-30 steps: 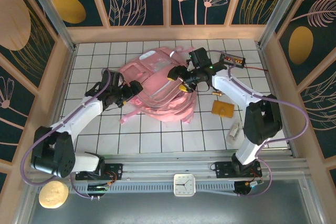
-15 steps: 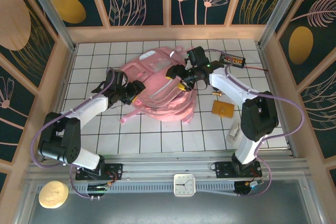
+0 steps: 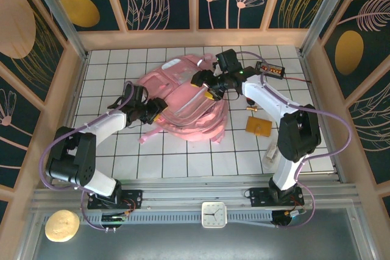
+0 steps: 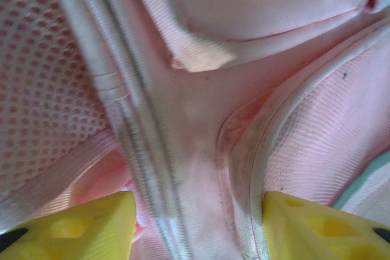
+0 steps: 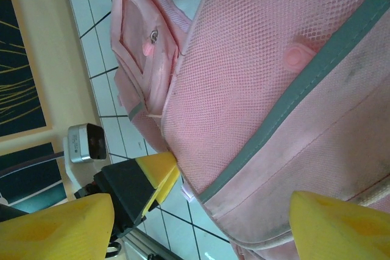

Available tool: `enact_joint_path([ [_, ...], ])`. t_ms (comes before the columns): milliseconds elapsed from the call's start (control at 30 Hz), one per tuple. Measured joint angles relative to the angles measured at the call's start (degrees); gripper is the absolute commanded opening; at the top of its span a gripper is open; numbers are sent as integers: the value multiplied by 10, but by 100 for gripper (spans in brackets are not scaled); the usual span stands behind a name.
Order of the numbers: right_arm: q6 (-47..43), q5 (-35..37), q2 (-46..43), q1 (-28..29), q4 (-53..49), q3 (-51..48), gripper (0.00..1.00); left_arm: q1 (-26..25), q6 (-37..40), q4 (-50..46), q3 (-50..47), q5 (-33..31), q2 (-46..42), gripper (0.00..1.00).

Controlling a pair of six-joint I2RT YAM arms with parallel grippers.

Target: Pack the student bag

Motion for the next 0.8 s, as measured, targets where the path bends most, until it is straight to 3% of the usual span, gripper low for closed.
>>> enact_joint_path([
  [267,-3,0,12,-4,-2,4,76,0,-12,23,-8,8,12,50],
  [333,-3,0,12,-4,-2,4,76,0,-16,25,-1,10,28,37],
  [433,-7,0,12,-5,-3,4,77,0,-18,31,11,14,49,0],
  [500,-11,0,12,-5,-4,7,86,0,-20,31,18,15,56,0],
  [533,-14,0,12,-6,-5,9,97,0,-18,31,20,15,56,0],
  [567,-20,2,12,-6,-9,14,99,0,-19,30,22,15,56,0],
  [800,-87,58,7,-2,-71,88,99,0,-48,26,43,25,38,0],
])
